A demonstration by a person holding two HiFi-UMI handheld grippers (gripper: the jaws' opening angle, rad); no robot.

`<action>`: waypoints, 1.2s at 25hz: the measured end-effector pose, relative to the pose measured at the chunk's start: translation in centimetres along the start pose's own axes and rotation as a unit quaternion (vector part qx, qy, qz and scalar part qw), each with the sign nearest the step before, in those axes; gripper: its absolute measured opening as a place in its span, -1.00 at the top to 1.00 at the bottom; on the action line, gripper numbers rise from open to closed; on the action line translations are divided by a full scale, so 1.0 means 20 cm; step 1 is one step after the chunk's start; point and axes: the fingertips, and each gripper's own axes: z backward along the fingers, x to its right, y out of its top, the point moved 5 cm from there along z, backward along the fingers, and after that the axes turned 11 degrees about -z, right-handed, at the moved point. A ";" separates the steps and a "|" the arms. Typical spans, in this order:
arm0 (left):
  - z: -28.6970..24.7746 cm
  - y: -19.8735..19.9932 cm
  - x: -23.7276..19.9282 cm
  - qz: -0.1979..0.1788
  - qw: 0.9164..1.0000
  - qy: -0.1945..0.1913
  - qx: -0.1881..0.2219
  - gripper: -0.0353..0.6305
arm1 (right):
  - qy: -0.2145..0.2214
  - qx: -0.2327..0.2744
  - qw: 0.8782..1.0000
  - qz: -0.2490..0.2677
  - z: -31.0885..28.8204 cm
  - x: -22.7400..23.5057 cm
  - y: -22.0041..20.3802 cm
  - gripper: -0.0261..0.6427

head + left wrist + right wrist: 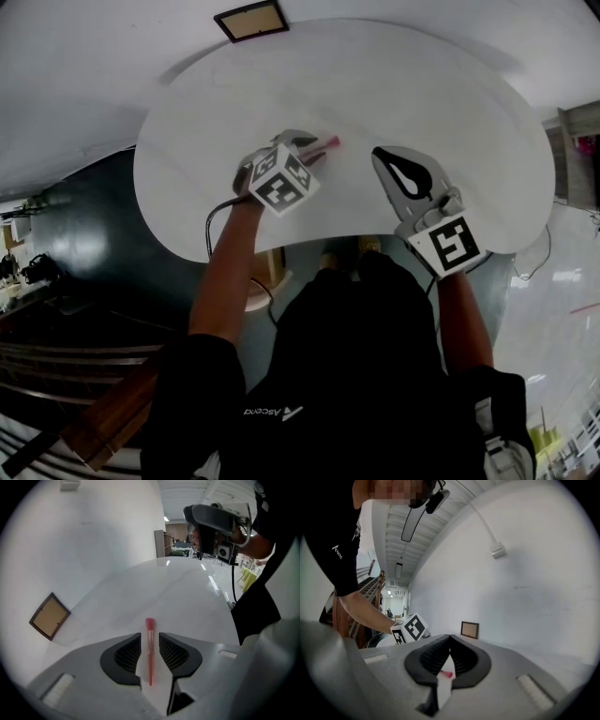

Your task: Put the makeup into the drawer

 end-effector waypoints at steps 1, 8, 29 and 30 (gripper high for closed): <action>-0.02 0.00 0.00 -0.001 1.000 -0.007 -0.007 0.51 | -0.001 0.000 1.000 -0.002 0.00 0.01 0.00 0.91; -0.09 -0.02 -0.03 0.000 0.999 -0.031 -0.026 0.59 | -0.007 -0.006 1.000 -0.014 -0.01 0.06 -0.03 0.91; 0.03 0.06 0.05 0.062 0.997 0.024 0.047 0.73 | 0.004 -0.002 1.000 -0.012 0.08 0.05 -0.02 0.91; 0.06 0.08 0.06 0.070 0.995 0.037 0.062 0.73 | 0.006 -0.001 1.000 -0.010 0.10 0.04 -0.01 0.91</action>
